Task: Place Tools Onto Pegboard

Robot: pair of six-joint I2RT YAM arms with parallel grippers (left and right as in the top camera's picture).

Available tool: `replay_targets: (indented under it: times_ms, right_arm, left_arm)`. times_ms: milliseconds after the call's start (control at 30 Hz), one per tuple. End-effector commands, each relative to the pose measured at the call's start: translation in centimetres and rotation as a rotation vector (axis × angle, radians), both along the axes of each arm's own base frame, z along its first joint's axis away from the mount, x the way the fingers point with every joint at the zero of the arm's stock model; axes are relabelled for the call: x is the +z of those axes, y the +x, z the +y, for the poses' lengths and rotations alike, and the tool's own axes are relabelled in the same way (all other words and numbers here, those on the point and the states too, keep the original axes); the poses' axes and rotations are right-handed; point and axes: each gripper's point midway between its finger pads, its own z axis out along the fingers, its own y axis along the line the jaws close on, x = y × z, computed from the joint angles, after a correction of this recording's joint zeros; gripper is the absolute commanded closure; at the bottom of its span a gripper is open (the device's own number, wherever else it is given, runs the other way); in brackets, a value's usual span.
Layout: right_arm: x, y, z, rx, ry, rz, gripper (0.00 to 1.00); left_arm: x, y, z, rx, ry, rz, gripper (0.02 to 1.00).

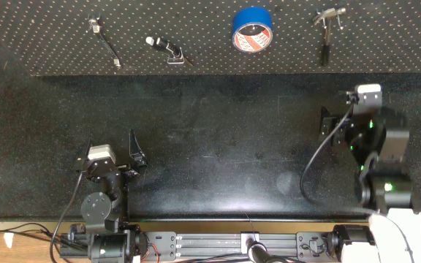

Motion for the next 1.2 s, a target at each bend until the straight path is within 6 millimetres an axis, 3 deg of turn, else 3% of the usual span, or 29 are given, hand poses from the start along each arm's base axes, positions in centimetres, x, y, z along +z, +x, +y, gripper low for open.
replay_targets:
  times_ms: [33, 267, 433, 467, 700, 1200]
  right_arm:
    - [-0.1, -1.9, 1.8, 0.062, 0.03, -0.202, 0.007]
    - [-1.9, -4.1, 2.8, 0.083, 0.1, -0.435, 0.007]
    - [-2.5, -4.8, 2.8, 0.084, 0.098, -0.454, 0.007]
    - [-3.5, -5.1, 2.8, 0.082, 0.1, -0.412, 0.007]
    - [-0.8, -5.5, 2.8, 0.089, 0.096, -0.533, 0.009]
    - [-0.8, -5.5, 2.8, 0.088, 0.096, -0.533, 0.009]
  left_arm:
    - [-0.1, 0.0, 0.1, 0.0, 0.017, 0.004, 0.023]
    - [-0.1, 0.0, 0.1, 0.0, 0.017, 0.004, 0.023]
    - [-0.1, 0.0, 0.1, 0.0, 0.017, 0.004, 0.023]
    - [-0.1, 0.0, 0.1, 0.0, 0.017, 0.004, 0.02]
    - [-0.1, 0.0, 0.1, 0.0, 0.017, 0.004, 0.023]
    - [-0.1, 0.0, 0.1, 0.0, 0.016, 0.004, 0.023]
